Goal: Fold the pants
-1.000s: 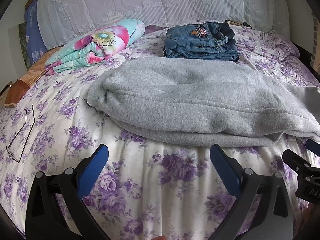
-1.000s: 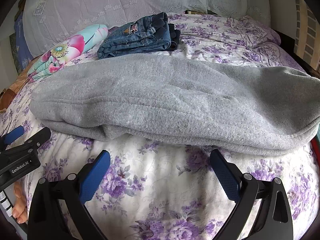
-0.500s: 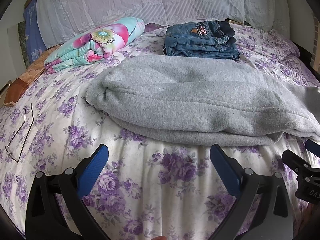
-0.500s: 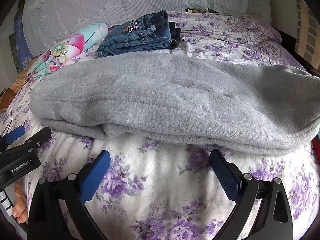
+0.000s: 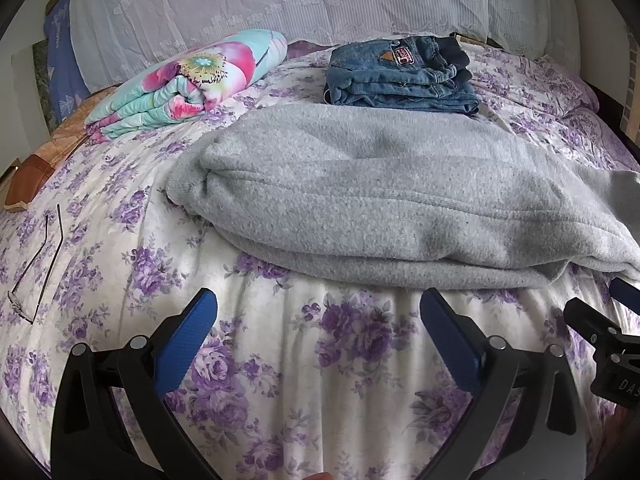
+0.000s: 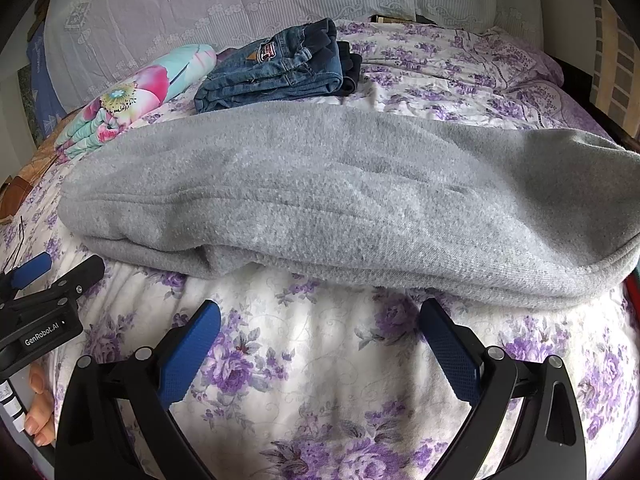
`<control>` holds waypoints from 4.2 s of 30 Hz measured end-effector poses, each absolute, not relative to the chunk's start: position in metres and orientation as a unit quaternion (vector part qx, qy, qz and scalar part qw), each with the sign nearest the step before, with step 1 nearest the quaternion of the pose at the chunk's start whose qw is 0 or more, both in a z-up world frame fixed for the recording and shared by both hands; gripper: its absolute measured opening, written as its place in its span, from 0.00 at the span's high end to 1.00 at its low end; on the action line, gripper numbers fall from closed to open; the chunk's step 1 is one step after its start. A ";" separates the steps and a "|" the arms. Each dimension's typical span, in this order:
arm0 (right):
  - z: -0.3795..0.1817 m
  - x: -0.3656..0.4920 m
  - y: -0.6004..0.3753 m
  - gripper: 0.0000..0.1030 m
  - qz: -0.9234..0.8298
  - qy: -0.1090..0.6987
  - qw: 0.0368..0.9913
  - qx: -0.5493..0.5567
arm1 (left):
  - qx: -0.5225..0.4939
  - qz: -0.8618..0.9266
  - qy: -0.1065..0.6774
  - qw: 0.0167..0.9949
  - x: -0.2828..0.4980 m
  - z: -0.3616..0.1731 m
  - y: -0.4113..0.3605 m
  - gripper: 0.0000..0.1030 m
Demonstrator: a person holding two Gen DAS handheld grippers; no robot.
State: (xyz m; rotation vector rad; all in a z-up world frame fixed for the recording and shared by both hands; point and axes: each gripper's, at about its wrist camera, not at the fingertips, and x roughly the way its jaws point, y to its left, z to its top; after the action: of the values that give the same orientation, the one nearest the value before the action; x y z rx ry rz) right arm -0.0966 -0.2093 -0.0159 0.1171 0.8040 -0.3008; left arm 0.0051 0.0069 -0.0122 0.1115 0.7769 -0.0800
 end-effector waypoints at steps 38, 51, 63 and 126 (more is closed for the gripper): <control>-0.025 -0.089 -0.209 0.03 -0.175 0.413 0.892 0.054 | 0.046 -0.050 0.431 0.900 0.016 -0.025 0.005 0.04; -0.012 -0.127 -0.225 0.03 -0.091 0.427 0.897 0.065 | 0.028 -0.128 0.464 0.876 0.009 -0.024 0.030 0.04; 0.027 -0.185 -0.302 0.03 -0.203 0.365 0.903 0.097 | -0.154 -0.085 0.500 0.848 0.071 -0.021 0.045 0.04; 0.044 -0.303 -0.299 0.48 -0.132 0.288 0.907 0.279 | -0.284 -0.067 0.397 0.870 -0.148 0.021 0.209 0.24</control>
State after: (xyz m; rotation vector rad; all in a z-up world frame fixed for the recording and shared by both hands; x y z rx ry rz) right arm -0.3033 -0.2987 0.0436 0.5760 0.5940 -0.2717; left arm -0.1478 0.2090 0.0212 -0.5935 0.8311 -0.1396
